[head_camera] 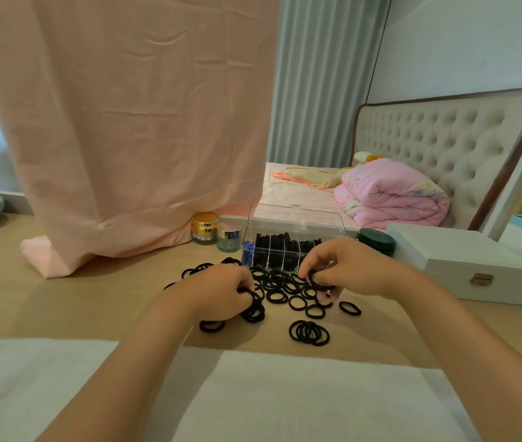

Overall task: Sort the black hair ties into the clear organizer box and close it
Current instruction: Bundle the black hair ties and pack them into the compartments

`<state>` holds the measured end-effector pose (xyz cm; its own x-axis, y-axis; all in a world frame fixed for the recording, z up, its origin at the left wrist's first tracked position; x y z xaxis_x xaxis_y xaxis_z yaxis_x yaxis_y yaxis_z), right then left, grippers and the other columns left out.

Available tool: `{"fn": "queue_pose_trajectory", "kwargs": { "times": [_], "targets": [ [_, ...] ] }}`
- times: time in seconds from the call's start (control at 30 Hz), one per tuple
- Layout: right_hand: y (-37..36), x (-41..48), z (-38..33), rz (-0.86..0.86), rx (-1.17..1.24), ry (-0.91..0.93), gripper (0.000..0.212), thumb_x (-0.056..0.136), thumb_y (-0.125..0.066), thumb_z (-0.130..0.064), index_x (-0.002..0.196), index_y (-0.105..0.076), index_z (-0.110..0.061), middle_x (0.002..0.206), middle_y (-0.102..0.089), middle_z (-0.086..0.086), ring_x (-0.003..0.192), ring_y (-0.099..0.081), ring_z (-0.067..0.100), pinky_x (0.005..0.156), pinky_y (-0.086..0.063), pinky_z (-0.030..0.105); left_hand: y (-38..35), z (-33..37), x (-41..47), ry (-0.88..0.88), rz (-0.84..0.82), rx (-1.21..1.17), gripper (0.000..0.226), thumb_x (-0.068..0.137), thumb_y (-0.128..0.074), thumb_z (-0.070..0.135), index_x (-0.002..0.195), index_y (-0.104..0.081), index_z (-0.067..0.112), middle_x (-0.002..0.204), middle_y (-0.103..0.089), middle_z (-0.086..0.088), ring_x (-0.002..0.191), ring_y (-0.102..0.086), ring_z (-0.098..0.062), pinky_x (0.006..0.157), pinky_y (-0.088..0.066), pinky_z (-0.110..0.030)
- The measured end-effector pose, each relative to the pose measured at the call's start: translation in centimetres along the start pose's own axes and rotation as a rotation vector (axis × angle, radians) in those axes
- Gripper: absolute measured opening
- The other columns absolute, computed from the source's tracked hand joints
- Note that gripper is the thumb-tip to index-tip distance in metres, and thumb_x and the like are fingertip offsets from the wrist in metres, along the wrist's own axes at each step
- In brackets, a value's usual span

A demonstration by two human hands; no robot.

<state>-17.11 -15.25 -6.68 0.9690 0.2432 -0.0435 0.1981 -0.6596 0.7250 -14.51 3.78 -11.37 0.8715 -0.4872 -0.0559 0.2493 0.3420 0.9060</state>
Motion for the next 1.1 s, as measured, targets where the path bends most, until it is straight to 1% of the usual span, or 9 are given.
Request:
{"fn": "queue_pose_trajectory", "kwargs": {
  "times": [0.2, 0.3, 0.37, 0.43, 0.53, 0.7, 0.93, 1.0, 1.1],
  "targets": [
    [-3.0, 1.3, 0.1, -0.283, -0.23, -0.041, 0.019, 0.093, -0.065, -0.004, 0.096, -0.076, -0.02, 0.07, -0.074, -0.007, 0.063, -0.069, 0.009, 0.052, -0.051, 0.019, 0.8, -0.8, -0.1, -0.034, 0.1, -0.278, 0.014, 0.093, -0.062, 0.02, 0.088, -0.06, 0.033, 0.086, -0.065, 0.007, 0.078, -0.061, -0.013, 0.072, -0.051, -0.028],
    [-3.5, 1.3, 1.4, -0.281, -0.249, -0.072, 0.016, 0.094, -0.065, -0.007, 0.102, -0.075, -0.017, 0.069, -0.072, -0.006, 0.052, -0.063, 0.004, 0.049, -0.048, 0.017, 0.2, -0.4, 0.3, -0.007, 0.107, -0.041, 0.019, 0.094, -0.063, 0.023, 0.103, -0.065, 0.039, 0.092, -0.061, 0.015, 0.081, -0.055, -0.005, 0.07, -0.044, -0.022],
    [-3.5, 1.4, 2.0, -0.258, -0.261, -0.094, 0.014, 0.094, -0.068, -0.012, 0.105, -0.075, -0.017, 0.075, -0.073, 0.001, 0.051, -0.06, 0.006, 0.048, -0.048, 0.018, -0.3, 0.0, 0.6, 0.021, 0.083, 0.133, 0.032, 0.096, -0.061, 0.026, 0.124, -0.064, 0.041, 0.118, -0.064, 0.014, 0.103, -0.058, -0.009, 0.081, -0.048, -0.024],
    [-4.0, 1.4, 2.4, -0.278, -0.299, -0.117, 0.016, 0.093, -0.071, -0.019, 0.108, -0.075, -0.019, 0.084, -0.076, 0.004, 0.056, -0.061, 0.007, 0.05, -0.049, 0.018, -0.8, 0.4, 0.8, 0.042, 0.021, 0.225, 0.039, 0.097, -0.059, 0.025, 0.132, -0.061, 0.043, 0.133, -0.062, 0.013, 0.116, -0.057, -0.012, 0.09, -0.05, -0.029],
    [-5.0, 1.4, 2.7, -0.305, -0.411, -0.157, 0.023, 0.09, -0.075, -0.028, 0.111, -0.075, -0.02, 0.1, -0.076, 0.003, 0.075, -0.069, 0.015, 0.068, -0.059, 0.025, -0.9, 0.6, 1.1, 0.042, -0.02, 0.3, 0.037, 0.096, -0.059, 0.023, 0.129, -0.064, 0.041, 0.131, -0.062, 0.01, 0.115, -0.057, -0.014, 0.082, -0.046, -0.026],
    [-5.4, 1.7, 2.5, -0.263, -0.567, -0.167, 0.022, 0.09, -0.071, -0.022, 0.109, -0.075, -0.012, 0.106, -0.074, 0.007, 0.1, -0.07, 0.024, 0.091, -0.06, 0.039, -0.9, 1.0, 0.8, 0.025, 0.034, 0.336, 0.033, 0.096, -0.06, 0.025, 0.127, -0.065, 0.032, 0.128, -0.06, 0.006, 0.114, -0.056, -0.014, 0.091, -0.05, -0.029],
    [-4.0, 1.6, 1.3, -0.145, -0.464, -0.052, 0.01, 0.089, -0.072, -0.019, 0.097, -0.076, -0.024, 0.09, -0.072, -0.011, 0.083, -0.069, 0.008, 0.073, -0.057, 0.022, -0.5, 0.0, 0.5, 0.059, 0.114, 0.185, 0.033, 0.1, -0.052, 0.017, 0.13, -0.057, 0.03, 0.125, -0.063, 0.006, 0.107, -0.055, -0.013, 0.086, -0.043, -0.025],
    [-2.5, 1.7, 0.9, -0.043, -0.4, -0.013, 0.02, 0.092, -0.067, -0.013, 0.103, -0.076, -0.028, 0.091, -0.07, -0.019, 0.084, -0.067, 0.003, 0.071, -0.052, 0.016, -0.5, -0.2, 0.6, 0.052, 0.131, 0.065, 0.026, 0.1, -0.052, 0.015, 0.119, -0.058, 0.032, 0.12, -0.063, 0.008, 0.101, -0.053, -0.009, 0.08, -0.039, -0.02],
    [-2.5, 2.4, 1.1, 0.026, -0.401, 0.031, 0.038, 0.096, -0.06, -0.009, 0.125, -0.07, -0.031, 0.117, -0.067, -0.017, 0.1, -0.065, 0.004, 0.09, -0.052, 0.021, -0.3, -0.1, 0.7, 0.032, 0.109, -0.091, 0.029, 0.098, -0.056, 0.01, 0.112, -0.06, 0.035, 0.112, -0.063, 0.014, 0.105, -0.059, -0.009, 0.076, -0.043, -0.015]
  ]
}}
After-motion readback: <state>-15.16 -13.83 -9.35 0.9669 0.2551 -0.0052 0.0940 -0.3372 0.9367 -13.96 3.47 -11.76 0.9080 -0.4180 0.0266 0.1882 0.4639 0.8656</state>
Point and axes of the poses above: each hand's wrist, its own x-axis towards the middle knuckle, its own y-axis out of the back of the hand, z = x × y, the point moved 7 cm from there along x, towards the middle knuckle
